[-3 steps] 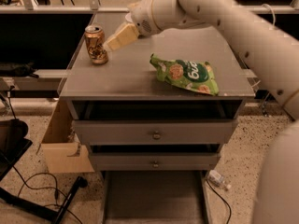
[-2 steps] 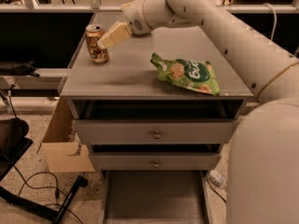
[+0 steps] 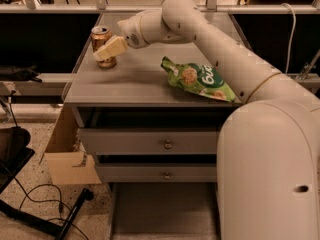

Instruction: Place orange can into bottom drawer

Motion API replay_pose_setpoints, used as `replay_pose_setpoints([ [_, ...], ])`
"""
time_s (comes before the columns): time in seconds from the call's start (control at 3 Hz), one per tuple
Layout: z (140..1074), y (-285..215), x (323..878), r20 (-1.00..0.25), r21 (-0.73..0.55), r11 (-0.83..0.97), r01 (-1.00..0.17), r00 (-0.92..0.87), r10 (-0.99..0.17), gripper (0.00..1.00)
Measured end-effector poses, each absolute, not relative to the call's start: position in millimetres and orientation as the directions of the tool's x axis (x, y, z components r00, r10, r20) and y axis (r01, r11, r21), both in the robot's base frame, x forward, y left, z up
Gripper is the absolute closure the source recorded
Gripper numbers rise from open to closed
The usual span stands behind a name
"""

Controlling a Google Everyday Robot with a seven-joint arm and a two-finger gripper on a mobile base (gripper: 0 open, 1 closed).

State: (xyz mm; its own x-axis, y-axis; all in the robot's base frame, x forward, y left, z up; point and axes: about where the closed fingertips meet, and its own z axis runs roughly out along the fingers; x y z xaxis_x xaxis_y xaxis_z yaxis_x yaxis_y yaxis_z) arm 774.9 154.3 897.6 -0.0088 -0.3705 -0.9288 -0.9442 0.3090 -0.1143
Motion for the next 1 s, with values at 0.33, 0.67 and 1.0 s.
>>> replay_pose_setpoints([
  [0.33, 881, 172, 766, -0.943, -0.068, 0.288, -0.955, -0.033, -0.331, 0.19],
  [0.67, 873, 194, 758, -0.958, -0.038, 0.246, -0.969, -0.034, -0.285, 0.42],
  [1.0, 873, 197, 757, -0.959, -0.036, 0.24, -0.97, -0.034, -0.28, 0.73],
])
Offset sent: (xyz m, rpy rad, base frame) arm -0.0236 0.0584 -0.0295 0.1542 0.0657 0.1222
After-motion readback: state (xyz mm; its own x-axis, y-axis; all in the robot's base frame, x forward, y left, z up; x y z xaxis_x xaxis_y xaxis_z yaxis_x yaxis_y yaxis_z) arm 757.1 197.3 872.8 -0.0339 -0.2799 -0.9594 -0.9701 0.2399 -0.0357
